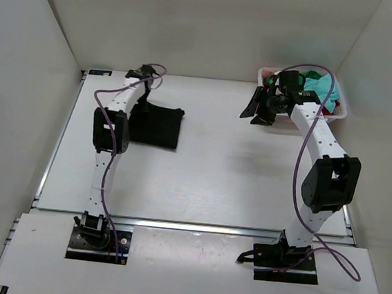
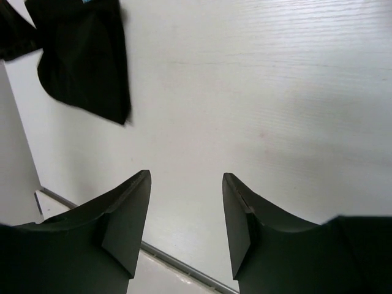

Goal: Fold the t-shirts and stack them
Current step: Put the neatly folded tshirt into the corner of the board with the left arm

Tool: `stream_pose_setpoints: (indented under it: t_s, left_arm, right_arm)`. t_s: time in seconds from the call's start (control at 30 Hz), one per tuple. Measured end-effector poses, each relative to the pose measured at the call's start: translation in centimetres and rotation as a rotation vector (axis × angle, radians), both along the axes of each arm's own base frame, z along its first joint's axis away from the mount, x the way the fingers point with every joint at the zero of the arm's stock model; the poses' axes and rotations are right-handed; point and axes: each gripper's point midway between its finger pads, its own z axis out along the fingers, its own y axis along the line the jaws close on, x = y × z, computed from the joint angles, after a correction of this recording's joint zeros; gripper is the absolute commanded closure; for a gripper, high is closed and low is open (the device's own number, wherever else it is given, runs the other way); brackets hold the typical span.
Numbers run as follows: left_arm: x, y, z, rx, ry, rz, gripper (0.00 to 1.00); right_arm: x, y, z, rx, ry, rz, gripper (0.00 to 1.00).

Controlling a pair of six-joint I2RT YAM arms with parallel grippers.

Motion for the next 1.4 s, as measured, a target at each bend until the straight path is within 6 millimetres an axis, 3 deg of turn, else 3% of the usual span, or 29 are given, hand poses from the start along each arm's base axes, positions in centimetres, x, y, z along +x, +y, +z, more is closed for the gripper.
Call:
stream_pose_setpoints:
  t_s: [0.1, 0.2, 0.33, 0.47, 0.67, 0.77, 0.9, 1.17, 1.23, 1.33, 1.37, 1.4]
  left_arm:
    - [2.5, 6.0, 0.1, 0.041, -0.053, 0.091, 1.00]
    - [3.7, 11.2, 0.1, 0.072, -0.090, 0.167, 1.00]
    - [5.1, 15.1, 0.1, 0.059, -0.163, 0.229, 1.00]
    - [7.6, 17.4, 0.5, 0.031, -0.283, 0.251, 1.00]
    - [12.6, 19.8, 2.4, 0.057, -0.504, 0.223, 1.00]
    - [14.4, 20.5, 2.2, 0.030, -0.579, 0.224, 1.00]
    - [14.8, 22.9, 1.2, -0.027, -0.635, 0.294, 1.00]
    - [15.2, 29.5, 2.2, -0.147, -0.799, 0.446, 0.99]
    - [15.7, 29.9, 2.0, -0.192, -0.832, 0.442, 0.98]
    - [17.2, 28.9, 1.9, -0.269, -0.883, 0.410, 0.95]
    - [17.7, 28.3, 1.7, -0.297, -0.895, 0.398, 0.94]
    - [18.0, 27.9, 1.5, -0.319, -0.905, 0.388, 0.70]
  right_arm:
    - [-1.0, 1.4, 1.2, 0.013, -0.007, 0.027, 0.54]
    - [-1.9, 3.3, 2.2, 0.035, -0.005, 0.061, 0.55]
    - [-2.6, 5.2, 4.0, 0.047, -0.013, 0.103, 0.56]
    - [-2.5, 6.2, 5.0, 0.056, -0.034, 0.121, 0.57]
    - [-2.4, 6.9, 3.0, 0.062, 0.052, 0.111, 0.58]
    - [-2.0, 7.6, 2.6, 0.065, 0.083, 0.112, 0.59]
    - [-1.5, 8.9, 3.3, 0.081, 0.084, 0.122, 0.59]
    - [-1.6, 10.2, 4.6, 0.105, 0.080, 0.145, 0.62]
    - [-1.8, 10.3, 4.2, 0.103, 0.094, 0.149, 0.63]
    - [-2.0, 10.4, 3.9, 0.102, 0.109, 0.153, 0.62]
    - [-2.0, 10.4, 3.9, 0.103, 0.110, 0.154, 0.63]
    - [-2.0, 10.5, 3.9, 0.105, 0.111, 0.156, 0.63]
